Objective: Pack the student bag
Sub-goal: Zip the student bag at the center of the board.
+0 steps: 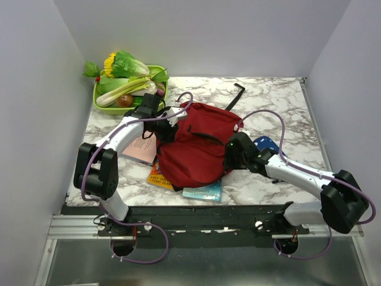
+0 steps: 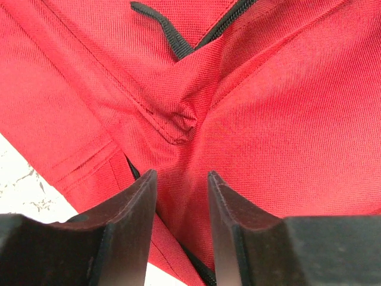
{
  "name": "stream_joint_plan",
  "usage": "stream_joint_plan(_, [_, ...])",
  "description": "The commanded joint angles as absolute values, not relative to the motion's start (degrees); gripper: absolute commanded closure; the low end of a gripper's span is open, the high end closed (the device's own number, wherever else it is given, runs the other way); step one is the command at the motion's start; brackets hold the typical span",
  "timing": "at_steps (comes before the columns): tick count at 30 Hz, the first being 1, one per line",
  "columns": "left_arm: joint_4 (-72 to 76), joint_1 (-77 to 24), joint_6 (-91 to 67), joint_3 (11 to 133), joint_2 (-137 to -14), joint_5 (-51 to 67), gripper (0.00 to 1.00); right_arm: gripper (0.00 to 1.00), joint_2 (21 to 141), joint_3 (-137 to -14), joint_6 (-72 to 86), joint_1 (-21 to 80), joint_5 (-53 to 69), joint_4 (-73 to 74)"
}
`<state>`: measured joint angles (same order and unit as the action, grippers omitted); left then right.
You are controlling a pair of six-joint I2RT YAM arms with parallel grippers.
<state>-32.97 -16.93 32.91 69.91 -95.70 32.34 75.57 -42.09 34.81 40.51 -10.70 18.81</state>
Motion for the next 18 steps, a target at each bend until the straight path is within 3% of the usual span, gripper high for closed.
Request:
stream_joint_plan(1, [-31.56,-16.79,31.29,67.07,-92.38,28.92,0.5,0.46,75.06,-41.48,36.21,40.69,-7.91,26.63])
stream_joint_plan(5, [-29.79,-16.87,29.8,65.65,-92.98,29.09,0.45,0.48,78.48,-41.66,36.82,40.69,-4.59,25.85])
stream_joint_plan(7, [-29.79,-17.05,28.74,66.0,-94.04,30.05,0.49,0.56,79.97,-41.49,37.26,40.69,-2.82,24.35])
stream_joint_plan(8, [-29.45,-17.4,28.57,66.01,-94.48,30.32,0.53,0.61,79.98,-41.4,37.79,40.69,-2.2,23.3])
stream_joint_plan(9, [-29.1,-17.58,28.39,66.09,-94.66,30.67,0.61,0.72,79.81,-41.31,38.31,40.69,-1.85,22.77])
stream_joint_plan(13, [-27.42,-19.07,25.5,67.14,-94.66,35.4,0.86,0.99,75.77,-41.83,37.27,40.69,-2.98,20.92])
stream_joint_plan(15, [-27.25,-19.68,23.83,68.2,-94.48,37.34,0.98,0.99,71.3,-42.89,34.74,40.69,-3.6,20.66])
stream_joint_plan(18, [-25.14,-19.69,18.91,69.69,-93.26,40.69,1.0,0.99,62.16,-43.6,31.04,40.61,-2.9,19.08])
